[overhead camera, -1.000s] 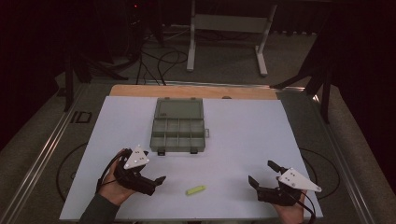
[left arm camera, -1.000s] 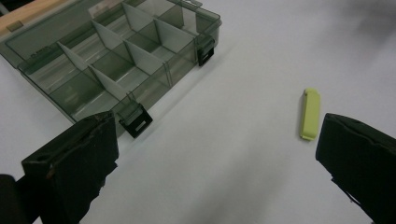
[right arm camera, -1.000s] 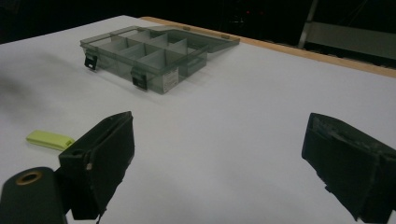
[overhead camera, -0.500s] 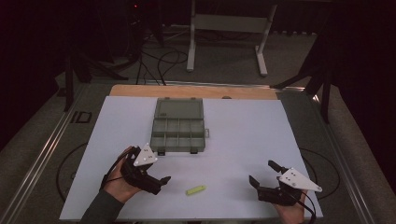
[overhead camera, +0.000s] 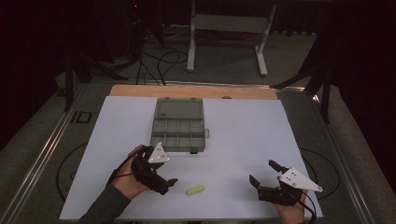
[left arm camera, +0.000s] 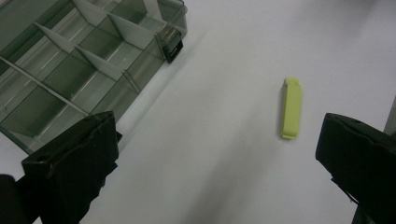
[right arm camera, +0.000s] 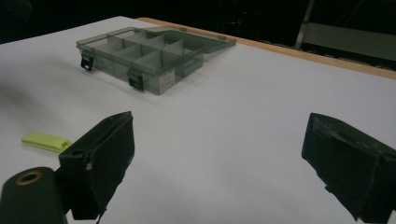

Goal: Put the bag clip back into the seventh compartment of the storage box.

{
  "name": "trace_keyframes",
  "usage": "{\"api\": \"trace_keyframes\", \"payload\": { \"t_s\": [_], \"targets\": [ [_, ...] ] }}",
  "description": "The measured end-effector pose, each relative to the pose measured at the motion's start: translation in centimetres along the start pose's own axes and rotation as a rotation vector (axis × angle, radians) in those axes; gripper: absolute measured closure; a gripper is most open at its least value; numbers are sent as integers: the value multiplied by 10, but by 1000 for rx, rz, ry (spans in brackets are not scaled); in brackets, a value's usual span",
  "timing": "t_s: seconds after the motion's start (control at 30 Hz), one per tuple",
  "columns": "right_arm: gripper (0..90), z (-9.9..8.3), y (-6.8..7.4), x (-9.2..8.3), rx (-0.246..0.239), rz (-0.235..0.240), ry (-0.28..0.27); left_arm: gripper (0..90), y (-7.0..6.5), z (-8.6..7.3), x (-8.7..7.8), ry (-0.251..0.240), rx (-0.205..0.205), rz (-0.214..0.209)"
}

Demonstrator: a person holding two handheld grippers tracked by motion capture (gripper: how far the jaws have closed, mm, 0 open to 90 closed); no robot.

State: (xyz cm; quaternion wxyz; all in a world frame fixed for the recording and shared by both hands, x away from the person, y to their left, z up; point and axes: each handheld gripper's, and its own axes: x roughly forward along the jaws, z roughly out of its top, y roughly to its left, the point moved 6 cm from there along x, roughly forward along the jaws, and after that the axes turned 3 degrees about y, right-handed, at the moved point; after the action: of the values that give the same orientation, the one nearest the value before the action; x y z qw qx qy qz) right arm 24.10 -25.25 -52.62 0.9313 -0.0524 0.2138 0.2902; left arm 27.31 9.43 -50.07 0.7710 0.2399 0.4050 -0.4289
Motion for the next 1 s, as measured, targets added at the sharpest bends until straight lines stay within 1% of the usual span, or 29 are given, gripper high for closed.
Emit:
{"api": "trace_keyframes", "payload": {
  "t_s": [0.2,0.27,0.33,0.43,0.5,0.53,0.6,0.67,0.7,1.0],
  "targets": [
    [90,0,0,0,0,-2,3,1,-3,5,5,24,9,-3],
    [90,0,0,1,-4,-4,4,1,-4,7,9,39,18,-8],
    [90,0,0,1,-4,-4,4,1,-7,9,12,49,21,-18],
    [90,0,1,1,-5,-6,6,1,-10,12,17,71,37,-31],
    [90,0,1,1,-6,-6,7,1,-10,13,19,76,38,-36],
    [90,0,0,1,-6,-7,6,1,-12,14,24,101,49,-42],
    [90,0,0,1,-6,-8,7,1,-14,16,27,113,56,-46],
    [90,0,0,1,-5,-8,6,1,-14,16,27,113,56,-46],
    [90,0,0,1,-5,-8,6,1,-17,17,31,126,63,-47],
    [90,0,-1,0,-5,-10,5,2,-26,22,44,160,70,-55]
  ]
}}
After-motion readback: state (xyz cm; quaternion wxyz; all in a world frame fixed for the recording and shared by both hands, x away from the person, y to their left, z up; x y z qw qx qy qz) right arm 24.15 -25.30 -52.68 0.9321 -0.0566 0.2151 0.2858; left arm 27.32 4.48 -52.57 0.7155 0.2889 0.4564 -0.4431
